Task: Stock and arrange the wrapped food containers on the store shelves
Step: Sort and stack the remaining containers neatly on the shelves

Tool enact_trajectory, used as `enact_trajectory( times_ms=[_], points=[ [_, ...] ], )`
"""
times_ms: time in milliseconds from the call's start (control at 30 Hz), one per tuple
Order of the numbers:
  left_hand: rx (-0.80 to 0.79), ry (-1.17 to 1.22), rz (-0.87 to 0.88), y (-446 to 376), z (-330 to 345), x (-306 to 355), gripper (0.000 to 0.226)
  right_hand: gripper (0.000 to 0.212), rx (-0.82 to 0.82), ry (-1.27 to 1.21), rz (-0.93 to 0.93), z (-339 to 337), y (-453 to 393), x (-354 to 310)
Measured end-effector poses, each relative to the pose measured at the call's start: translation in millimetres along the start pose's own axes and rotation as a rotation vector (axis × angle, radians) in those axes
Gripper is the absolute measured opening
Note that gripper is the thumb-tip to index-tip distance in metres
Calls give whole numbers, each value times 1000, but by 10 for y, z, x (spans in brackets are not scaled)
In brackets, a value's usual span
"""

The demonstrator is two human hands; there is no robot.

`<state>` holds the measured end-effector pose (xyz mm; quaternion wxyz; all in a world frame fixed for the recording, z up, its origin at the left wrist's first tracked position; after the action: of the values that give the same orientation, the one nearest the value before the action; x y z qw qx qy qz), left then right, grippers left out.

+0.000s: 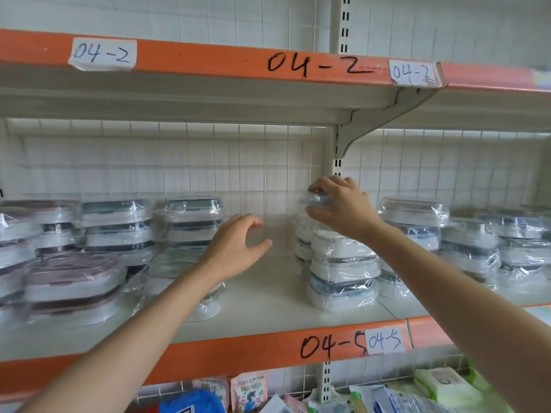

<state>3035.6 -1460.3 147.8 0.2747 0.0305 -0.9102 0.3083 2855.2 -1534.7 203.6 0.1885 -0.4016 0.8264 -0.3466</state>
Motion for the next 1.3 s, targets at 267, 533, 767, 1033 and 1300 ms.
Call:
enact_trajectory(
  times_ms=[267, 533, 767, 1033, 1300],
  points=[
    [-335, -243, -46, 49, -18, -342, 67, 22, -387, -540, -99, 690, 128, -641],
    [-390, -810, 10, 125, 223, -558, 55, 26, -664, -392, -161, 1027, 288, -546],
    [-371, -976, -13, 172, 219, -673, 54, 23, -652, -140, -240, 1292, 280, -639],
    [-276, -966, 20, 215, 216, -650, 60, 34, -607, -40, -265, 1187, 41, -638],
    [-226, -628, 59, -17, 858, -552, 42, 27, -496, 45, -43, 407, -2, 174]
  ],
)
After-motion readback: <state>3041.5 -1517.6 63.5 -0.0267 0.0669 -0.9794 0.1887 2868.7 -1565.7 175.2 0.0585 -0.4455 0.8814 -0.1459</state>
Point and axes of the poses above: each hand's wrist, its own y-axis away from the middle knuckle, its own z-axis out of the palm, x = y × z, the point moved 6 cm from there along -y, towards the middle knuckle, and after that the axes turned 11 degrees about -z, right-handed, at the moved point
